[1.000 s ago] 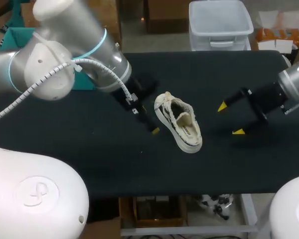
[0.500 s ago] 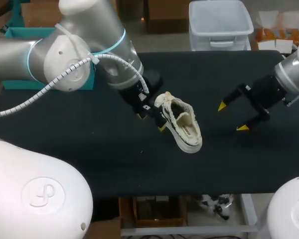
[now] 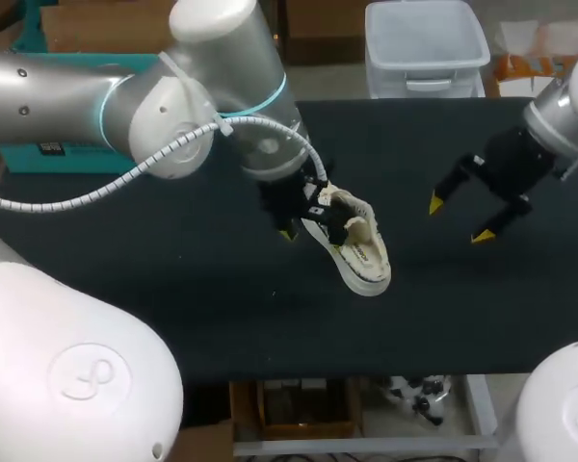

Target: Open the shoe tongue, take the insole out of the shoe, put the insole back into the shoe, and pack the shoe into the shoebox

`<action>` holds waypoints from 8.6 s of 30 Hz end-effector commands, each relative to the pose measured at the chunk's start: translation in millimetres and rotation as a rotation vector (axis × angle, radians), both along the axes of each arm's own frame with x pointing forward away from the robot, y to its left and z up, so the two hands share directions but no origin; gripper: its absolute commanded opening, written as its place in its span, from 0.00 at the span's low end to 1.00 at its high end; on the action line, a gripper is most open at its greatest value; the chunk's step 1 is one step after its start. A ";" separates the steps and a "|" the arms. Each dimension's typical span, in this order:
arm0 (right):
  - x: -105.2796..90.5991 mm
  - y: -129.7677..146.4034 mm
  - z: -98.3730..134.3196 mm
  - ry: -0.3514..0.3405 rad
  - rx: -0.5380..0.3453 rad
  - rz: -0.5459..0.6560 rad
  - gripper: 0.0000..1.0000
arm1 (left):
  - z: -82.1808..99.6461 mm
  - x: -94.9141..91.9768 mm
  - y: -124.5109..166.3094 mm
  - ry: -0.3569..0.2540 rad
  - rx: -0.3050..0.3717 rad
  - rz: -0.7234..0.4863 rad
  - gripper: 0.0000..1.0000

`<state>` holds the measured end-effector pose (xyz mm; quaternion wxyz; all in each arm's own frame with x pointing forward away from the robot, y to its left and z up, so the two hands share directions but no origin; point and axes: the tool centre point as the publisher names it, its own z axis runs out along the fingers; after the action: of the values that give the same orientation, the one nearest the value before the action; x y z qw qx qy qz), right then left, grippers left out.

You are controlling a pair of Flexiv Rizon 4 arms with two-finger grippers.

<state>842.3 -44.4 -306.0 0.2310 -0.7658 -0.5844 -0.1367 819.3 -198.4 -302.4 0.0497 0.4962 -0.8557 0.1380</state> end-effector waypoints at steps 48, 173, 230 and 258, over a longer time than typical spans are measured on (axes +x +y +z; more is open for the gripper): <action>11.0 -126.5 -25.7 -0.205 -0.322 0.806 1.00 | -48.7 59.2 -55.3 -0.043 0.121 0.542 0.64; 77.0 -53.7 19.2 -0.408 -0.494 1.690 1.00 | 170.9 380.6 385.1 -0.426 0.121 -1.006 0.00; 77.0 -53.7 19.2 -0.408 -0.494 1.690 1.00 | 95.1 401.1 410.8 -0.273 0.058 -1.050 1.00; 77.0 -53.7 19.2 -0.408 -0.494 1.690 1.00 | 126.8 234.4 285.8 -0.275 0.256 -0.978 1.00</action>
<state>919.7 -97.3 -287.3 -0.0249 -0.0707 -0.9943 0.0753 1086.6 95.7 -175.0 0.1385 0.0028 -0.9864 0.0885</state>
